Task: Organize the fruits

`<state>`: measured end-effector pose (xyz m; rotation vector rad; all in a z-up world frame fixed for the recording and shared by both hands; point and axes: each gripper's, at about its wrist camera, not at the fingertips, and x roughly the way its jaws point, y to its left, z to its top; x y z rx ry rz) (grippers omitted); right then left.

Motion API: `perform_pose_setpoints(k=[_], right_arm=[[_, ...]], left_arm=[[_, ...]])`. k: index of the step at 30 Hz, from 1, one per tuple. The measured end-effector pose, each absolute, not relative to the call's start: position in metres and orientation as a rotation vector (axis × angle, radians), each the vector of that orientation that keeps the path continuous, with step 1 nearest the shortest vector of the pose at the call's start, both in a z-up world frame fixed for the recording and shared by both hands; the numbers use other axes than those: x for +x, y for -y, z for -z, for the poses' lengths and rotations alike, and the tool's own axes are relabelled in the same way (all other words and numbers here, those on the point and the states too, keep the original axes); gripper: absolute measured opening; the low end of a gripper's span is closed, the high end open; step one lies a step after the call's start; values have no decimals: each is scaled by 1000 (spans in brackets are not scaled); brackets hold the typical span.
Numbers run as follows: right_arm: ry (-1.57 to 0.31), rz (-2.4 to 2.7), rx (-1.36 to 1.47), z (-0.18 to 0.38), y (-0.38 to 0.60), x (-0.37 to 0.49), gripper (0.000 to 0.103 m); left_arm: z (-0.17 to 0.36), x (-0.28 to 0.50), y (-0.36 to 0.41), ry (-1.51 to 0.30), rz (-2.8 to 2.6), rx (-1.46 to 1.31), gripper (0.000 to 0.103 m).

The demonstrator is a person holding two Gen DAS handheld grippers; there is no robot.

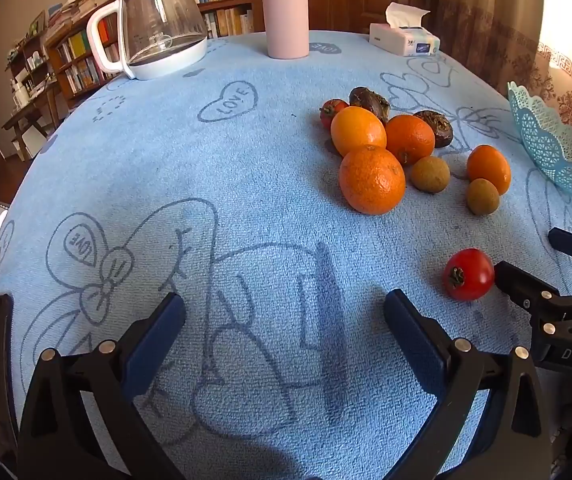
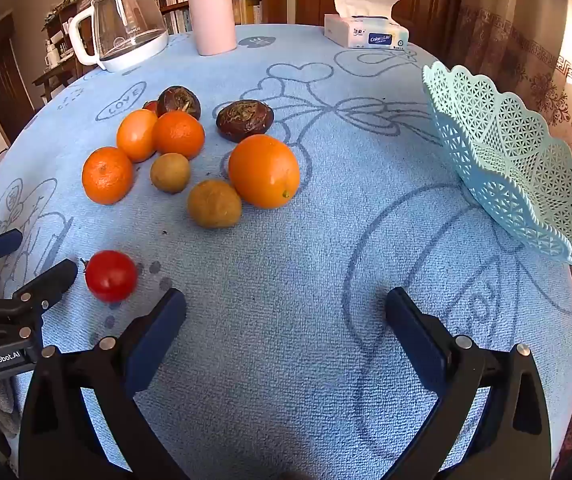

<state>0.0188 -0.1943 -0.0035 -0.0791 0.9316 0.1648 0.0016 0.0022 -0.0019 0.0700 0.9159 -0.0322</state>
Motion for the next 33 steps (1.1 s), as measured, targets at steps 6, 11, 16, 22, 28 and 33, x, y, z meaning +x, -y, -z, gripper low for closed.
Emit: perform_pose_setpoints(k=[6,11,16,22,28,33], right_arm=[[-933,-165,-80,4,194,19,101],[-934,-164,-80,4,194,19,101],[-935,-164,-80,4,194,19,101],[-934,-164,-81,4,194,18,101],[-932,-165,-79,5,193,16,101],[-923,-182,-59,3,199,18,101]], left_arm=[[1,1,-4,-916,34,68,98],[2,1,-3,-917,34,69,98],[2,1,-2,-917,33,69,98],[2,2,-2,-917,34,69,98],[0,2,-1,-917,34,67,98],[-1,1,-1,-916,38,61,98]])
